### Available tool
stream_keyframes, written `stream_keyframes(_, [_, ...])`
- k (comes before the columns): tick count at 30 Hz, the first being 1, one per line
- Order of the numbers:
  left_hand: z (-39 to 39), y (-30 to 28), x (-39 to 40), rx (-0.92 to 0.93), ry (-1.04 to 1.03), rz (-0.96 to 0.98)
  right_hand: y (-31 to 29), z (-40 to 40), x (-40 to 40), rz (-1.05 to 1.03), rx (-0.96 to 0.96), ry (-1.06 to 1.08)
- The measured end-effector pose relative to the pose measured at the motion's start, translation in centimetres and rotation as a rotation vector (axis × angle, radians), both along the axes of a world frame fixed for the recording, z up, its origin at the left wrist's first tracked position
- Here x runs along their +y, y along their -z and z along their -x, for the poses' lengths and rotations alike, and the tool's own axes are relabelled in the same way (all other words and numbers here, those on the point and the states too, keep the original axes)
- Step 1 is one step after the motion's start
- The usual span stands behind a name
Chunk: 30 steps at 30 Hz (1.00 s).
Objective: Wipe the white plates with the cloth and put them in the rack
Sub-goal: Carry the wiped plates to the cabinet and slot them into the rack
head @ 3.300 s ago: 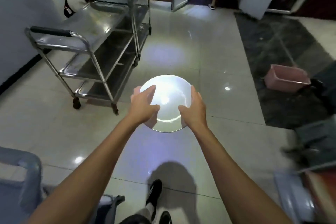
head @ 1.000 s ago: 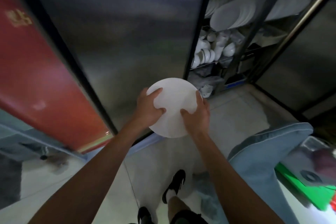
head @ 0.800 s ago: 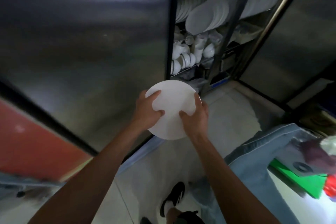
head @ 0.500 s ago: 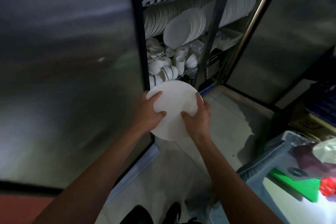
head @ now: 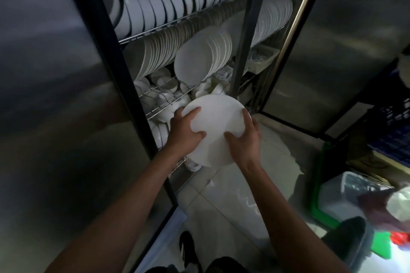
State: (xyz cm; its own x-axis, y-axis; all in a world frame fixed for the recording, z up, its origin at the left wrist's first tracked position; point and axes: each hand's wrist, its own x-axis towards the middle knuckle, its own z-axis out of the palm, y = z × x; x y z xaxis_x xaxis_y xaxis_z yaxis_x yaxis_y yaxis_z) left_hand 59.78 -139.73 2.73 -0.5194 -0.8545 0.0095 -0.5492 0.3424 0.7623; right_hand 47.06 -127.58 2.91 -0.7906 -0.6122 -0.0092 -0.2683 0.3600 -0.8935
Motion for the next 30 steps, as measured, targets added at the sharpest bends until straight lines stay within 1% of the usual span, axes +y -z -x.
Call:
stream_keyframes(8, [4.4,-0.2,-6.4,0.057,0.008,-0.032,-1.2,3.9,-5.8,0.006,0.028,0.008])
stream_keyframes(13, [6.8,0.1,-9.8,0.097,-0.032,-0.031,-1.6,6.7,-9.7,-0.006,0.062,-0.02])
stream_keyframes(23, [11.4,0.9,-15.9,0.135,-0.204,-0.067,-2.1,12.4,-17.9,-0.019,0.052,-0.162])
stream_keyframes(30, [11.9,1.8,-20.2,0.144,-0.302,-0.012,-2.0,15.0,-23.6,-0.027,0.003,-0.24])
